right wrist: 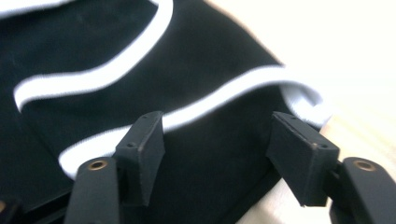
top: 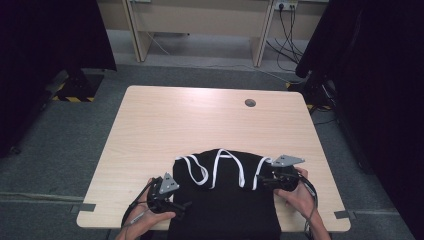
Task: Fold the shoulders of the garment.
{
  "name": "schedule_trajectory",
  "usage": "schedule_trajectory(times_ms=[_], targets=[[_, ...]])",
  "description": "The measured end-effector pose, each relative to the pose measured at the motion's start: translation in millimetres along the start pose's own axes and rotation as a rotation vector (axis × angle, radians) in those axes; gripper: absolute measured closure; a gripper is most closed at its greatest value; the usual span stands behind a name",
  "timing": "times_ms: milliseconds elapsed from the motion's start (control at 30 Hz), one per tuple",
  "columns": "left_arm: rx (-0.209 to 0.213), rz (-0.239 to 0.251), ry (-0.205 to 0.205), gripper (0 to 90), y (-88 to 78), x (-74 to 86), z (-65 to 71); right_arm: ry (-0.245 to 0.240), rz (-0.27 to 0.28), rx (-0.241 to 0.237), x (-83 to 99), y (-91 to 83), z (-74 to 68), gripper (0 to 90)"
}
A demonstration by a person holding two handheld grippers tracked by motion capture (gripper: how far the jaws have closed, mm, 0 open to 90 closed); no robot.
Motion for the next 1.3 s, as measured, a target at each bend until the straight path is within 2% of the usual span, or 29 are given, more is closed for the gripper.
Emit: schedule_trajectory(times_ms=[67, 100, 267, 500, 1000, 1300], targets=[[0.000, 0.000, 0.000, 0.0, 0.0, 0.0, 0.0, -0.005, -0.015, -0.003, 2.5, 1.2, -1.0, 35.1], [0.000, 0.000, 0.000, 0.0, 0.0, 0.0, 0.0, 0.001, 0.004, -0.003, 5.1, 2.0, -1.6, 34.9], [-0.001, 0.000, -0.001, 0.0, 0.0, 0.0, -0.1, 0.007, 0.003, -0.004, 4.7, 2.6, -1.1, 34.5], [-0.015, 0.003, -0.016, 0.0, 1.1, -1.7, -2.8, 0.022, 0.024, 0.005, 2.9, 9.6, 12.2, 34.6], [-0.036, 0.007, -0.039, 0.0, 13.3, -17.1, -20.1, 0.044, 0.025, 0.025, -9.0, 25.6, 33.8, 34.6], [-0.050, 0.008, -0.049, 0.0, 23.7, -30.6, -34.9, 0.062, 0.020, 0.039, -18.2, 36.7, 47.1, 34.6]])
Point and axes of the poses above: each handheld gripper's, and its own axes: y roughly forward along the jaws, x roughly out of its underside, z roughly to its right, the point moved 2 cm from there along y, roughly forward along the jaws, and after that the axes turned 10 degrees about -y, right-handed, at the moved point
